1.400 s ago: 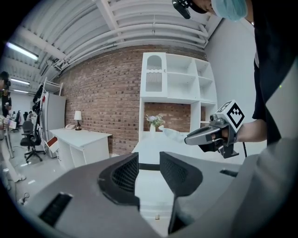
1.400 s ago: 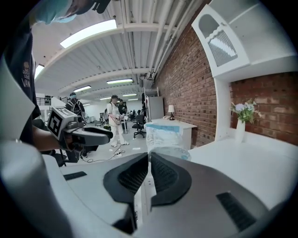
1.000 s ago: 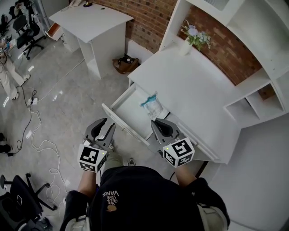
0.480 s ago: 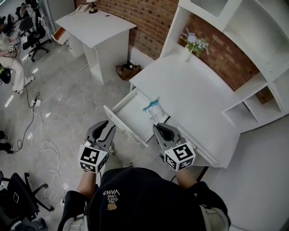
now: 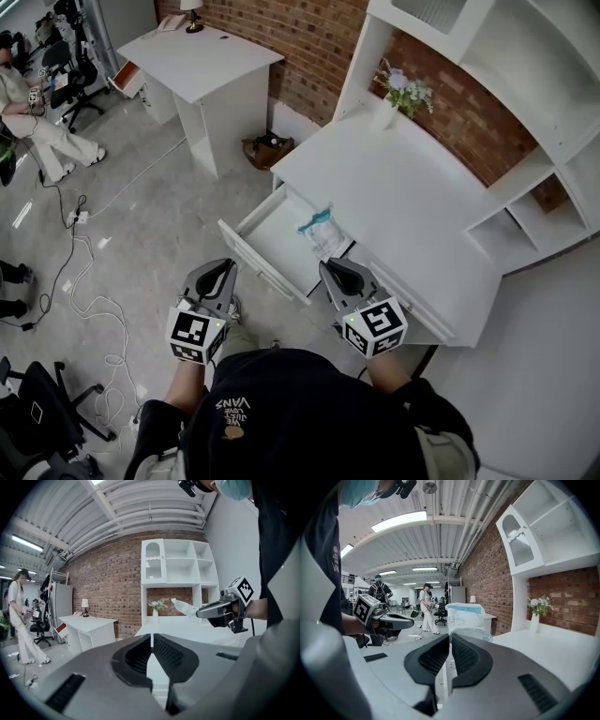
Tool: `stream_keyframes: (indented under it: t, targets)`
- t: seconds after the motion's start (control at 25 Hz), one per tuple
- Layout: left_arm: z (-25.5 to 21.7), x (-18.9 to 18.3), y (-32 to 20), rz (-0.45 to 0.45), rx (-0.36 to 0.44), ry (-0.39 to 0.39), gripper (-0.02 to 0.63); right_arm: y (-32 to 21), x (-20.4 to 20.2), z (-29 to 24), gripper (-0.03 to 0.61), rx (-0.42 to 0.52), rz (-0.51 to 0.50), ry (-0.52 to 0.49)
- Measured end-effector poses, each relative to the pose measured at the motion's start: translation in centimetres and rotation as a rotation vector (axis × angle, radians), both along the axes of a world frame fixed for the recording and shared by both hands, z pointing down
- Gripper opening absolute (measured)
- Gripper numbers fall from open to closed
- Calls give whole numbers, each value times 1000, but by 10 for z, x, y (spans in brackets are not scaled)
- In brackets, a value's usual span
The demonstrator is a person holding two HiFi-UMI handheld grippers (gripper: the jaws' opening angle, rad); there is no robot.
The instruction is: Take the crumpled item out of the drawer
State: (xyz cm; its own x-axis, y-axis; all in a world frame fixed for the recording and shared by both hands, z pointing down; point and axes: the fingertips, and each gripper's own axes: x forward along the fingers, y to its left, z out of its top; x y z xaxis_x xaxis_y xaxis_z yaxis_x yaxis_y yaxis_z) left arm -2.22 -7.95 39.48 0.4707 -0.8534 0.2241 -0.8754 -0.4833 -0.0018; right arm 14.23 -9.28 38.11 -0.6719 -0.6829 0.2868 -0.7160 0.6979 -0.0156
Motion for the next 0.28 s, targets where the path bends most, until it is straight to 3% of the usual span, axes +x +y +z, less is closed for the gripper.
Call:
stream_keyframes:
  t: [0.28]
  targets:
    - [2,-2,2,-12,5,11,8,2,-3,0,18,4,-4,-1]
